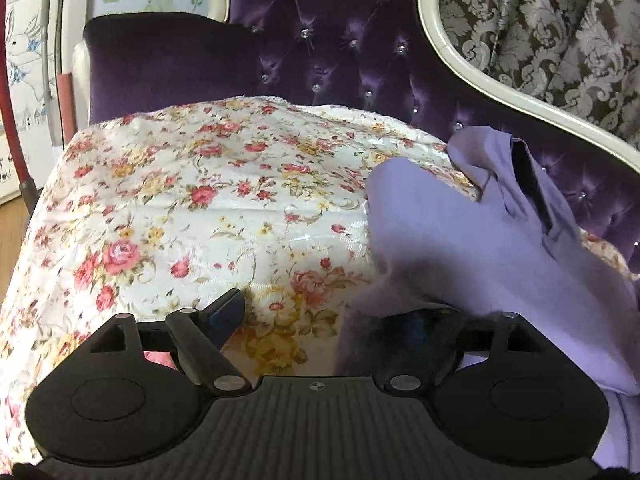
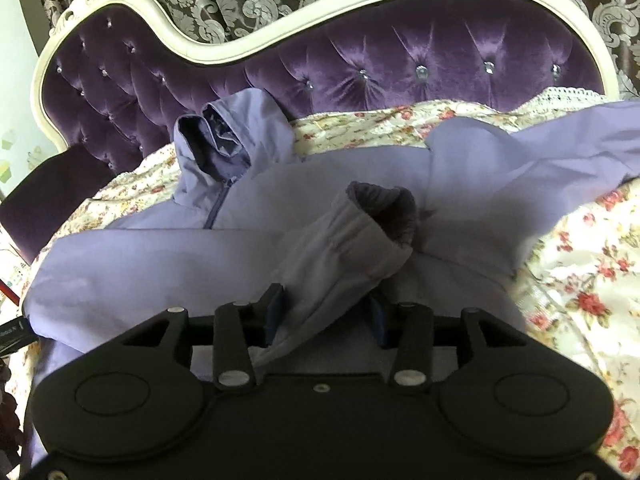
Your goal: Fold small clothes
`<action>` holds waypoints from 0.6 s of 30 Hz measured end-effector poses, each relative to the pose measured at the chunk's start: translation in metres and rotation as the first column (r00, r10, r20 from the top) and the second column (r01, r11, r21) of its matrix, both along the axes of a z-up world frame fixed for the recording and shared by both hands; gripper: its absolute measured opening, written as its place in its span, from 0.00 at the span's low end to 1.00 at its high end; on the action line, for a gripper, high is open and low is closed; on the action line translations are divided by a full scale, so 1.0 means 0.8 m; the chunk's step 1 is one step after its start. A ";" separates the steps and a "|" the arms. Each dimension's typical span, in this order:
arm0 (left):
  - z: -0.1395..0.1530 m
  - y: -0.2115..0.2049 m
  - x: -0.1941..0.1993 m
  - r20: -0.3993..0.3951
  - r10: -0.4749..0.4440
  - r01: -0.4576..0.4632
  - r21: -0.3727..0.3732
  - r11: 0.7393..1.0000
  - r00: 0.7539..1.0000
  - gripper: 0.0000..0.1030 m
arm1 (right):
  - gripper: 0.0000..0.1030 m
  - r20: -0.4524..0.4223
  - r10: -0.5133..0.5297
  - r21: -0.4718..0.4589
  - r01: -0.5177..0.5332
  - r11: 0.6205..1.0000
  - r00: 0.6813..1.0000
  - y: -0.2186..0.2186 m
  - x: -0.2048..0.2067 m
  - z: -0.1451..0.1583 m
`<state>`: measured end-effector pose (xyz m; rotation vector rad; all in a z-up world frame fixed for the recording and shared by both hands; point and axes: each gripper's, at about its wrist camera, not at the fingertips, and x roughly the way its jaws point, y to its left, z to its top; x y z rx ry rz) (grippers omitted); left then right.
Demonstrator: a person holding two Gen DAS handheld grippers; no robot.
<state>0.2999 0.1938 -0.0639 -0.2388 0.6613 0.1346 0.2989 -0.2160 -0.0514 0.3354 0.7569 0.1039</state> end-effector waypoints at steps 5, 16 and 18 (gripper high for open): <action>-0.004 0.021 -0.021 -0.016 0.000 -0.001 -0.021 1.000 1.000 0.79 | 0.52 -0.007 -0.009 -0.009 0.009 1.000 1.000 -0.018 -0.009 0.002; 0.068 0.012 -0.036 0.106 0.005 -0.008 0.029 1.000 0.994 0.77 | 0.58 0.046 -0.043 0.040 0.041 0.998 0.998 -0.053 -0.017 0.017; 0.078 -0.016 -0.022 0.114 -0.090 0.087 0.030 0.996 0.989 0.77 | 0.58 0.047 -0.036 0.063 0.033 0.997 0.998 -0.053 -0.006 0.013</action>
